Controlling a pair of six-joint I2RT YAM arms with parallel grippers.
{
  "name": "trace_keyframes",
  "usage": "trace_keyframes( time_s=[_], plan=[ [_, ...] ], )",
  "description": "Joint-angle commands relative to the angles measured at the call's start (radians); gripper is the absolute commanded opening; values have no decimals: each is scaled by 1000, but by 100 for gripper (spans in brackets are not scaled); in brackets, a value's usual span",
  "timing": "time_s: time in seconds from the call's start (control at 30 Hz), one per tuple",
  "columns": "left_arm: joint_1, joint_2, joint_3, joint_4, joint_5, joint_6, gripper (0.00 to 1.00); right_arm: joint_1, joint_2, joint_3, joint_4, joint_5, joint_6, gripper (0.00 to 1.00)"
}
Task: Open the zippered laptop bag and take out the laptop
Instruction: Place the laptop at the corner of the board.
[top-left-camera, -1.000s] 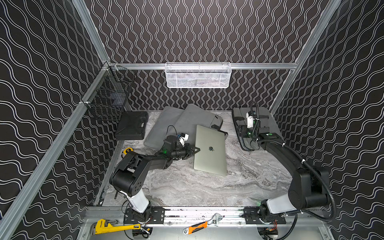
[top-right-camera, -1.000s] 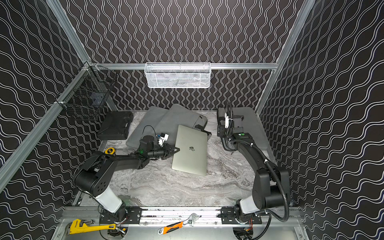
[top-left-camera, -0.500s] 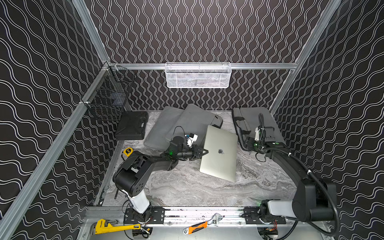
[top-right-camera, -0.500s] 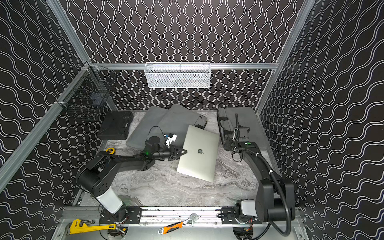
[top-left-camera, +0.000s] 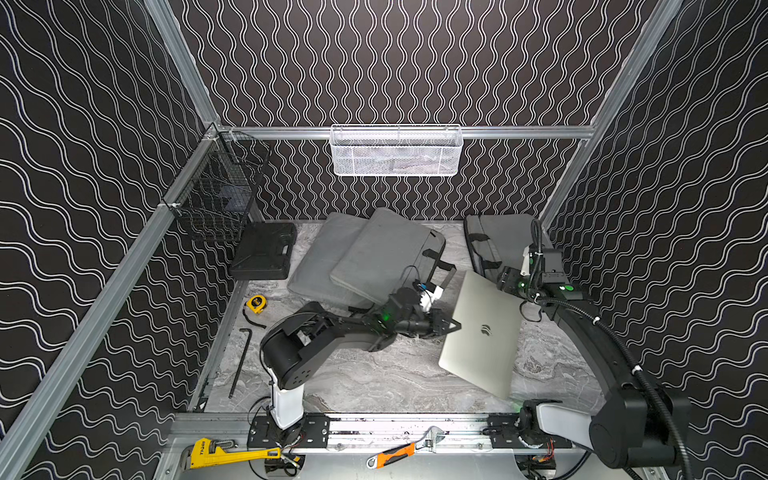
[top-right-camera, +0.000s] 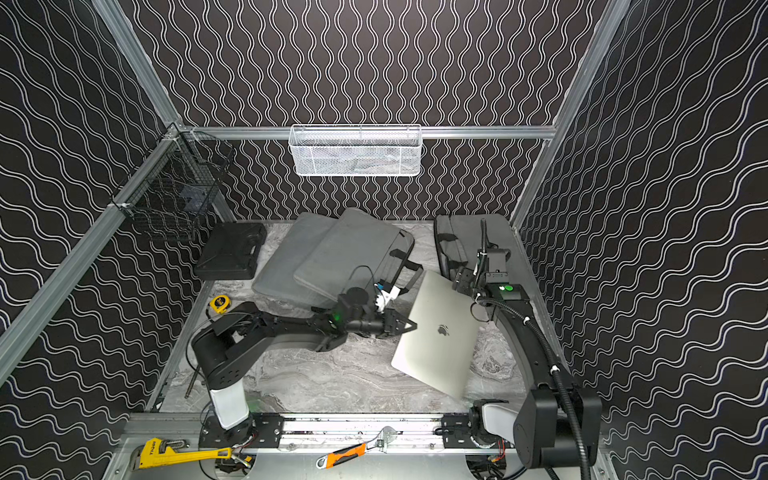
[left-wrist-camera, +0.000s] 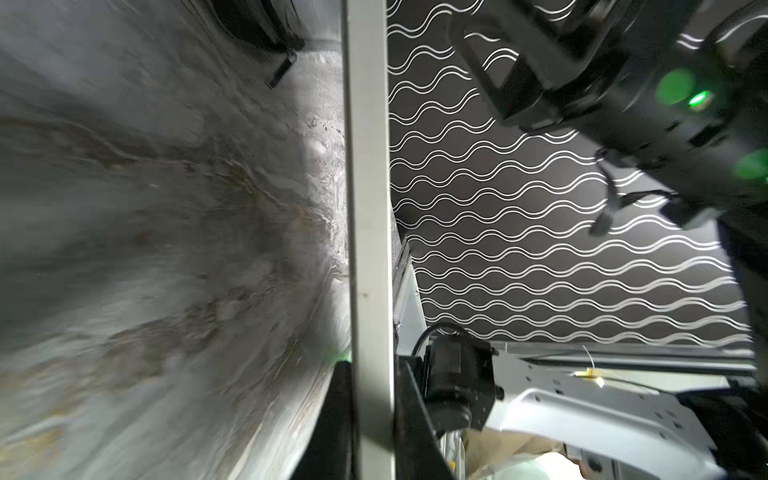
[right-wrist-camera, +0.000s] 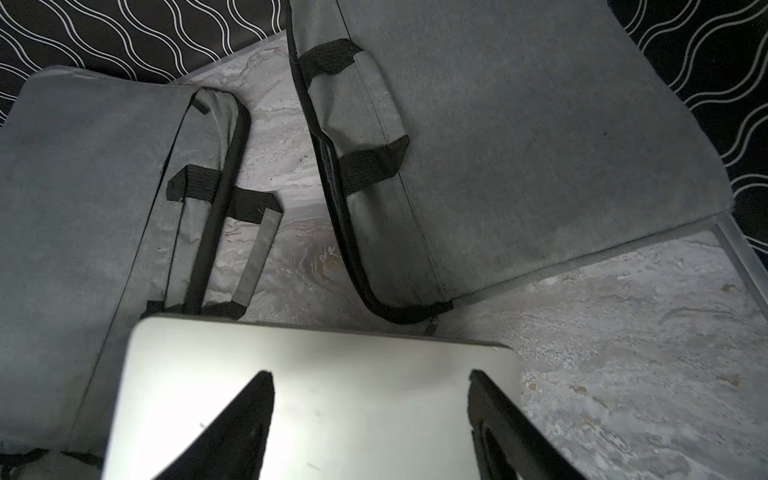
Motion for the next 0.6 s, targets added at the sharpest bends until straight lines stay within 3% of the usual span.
trace_keyframes(
  time_s=[0.0,0.23,0.57],
  plan=[
    [-72,23,74,130,-144,-25,0,-1,23,46,-15,-62,9,74],
    [-209,89,224,19,-336,-52,0,-2,53,111,-14,-178,23,73],
    [-349,246,441,-81,-571,-146,0,-7,51,151,-19,-220,37,73]
  ],
)
